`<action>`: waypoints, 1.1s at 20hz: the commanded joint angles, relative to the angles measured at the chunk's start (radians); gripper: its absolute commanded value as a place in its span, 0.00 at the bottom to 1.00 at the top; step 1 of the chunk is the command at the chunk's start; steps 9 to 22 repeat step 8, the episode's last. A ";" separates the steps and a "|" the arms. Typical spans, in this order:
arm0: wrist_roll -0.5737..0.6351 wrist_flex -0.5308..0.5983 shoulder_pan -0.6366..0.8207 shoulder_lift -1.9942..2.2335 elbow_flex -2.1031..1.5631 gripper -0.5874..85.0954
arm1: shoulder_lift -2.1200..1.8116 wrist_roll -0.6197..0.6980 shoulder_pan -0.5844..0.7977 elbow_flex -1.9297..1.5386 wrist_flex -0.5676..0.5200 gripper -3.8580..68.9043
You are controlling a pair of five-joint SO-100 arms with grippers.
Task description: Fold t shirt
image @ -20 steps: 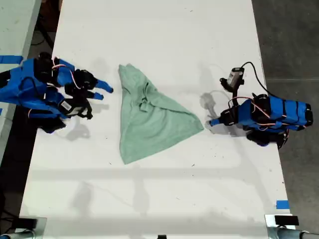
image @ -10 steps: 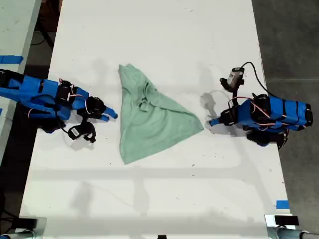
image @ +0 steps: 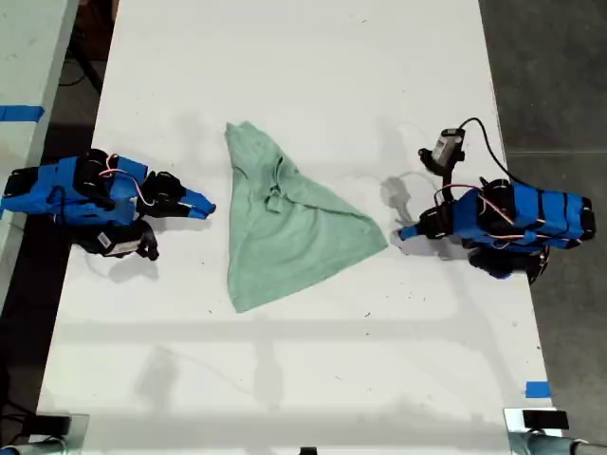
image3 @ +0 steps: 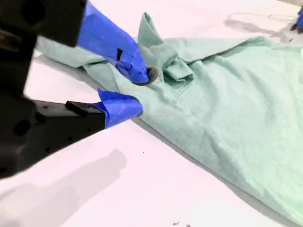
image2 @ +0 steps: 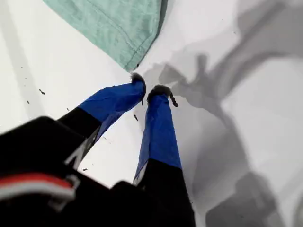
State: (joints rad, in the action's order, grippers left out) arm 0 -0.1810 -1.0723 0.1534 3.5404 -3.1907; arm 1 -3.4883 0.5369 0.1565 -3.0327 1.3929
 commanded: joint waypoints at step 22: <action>0.061 -0.031 -0.012 0.046 -0.012 0.01 | -0.012 -0.009 -0.015 -0.049 -0.003 0.10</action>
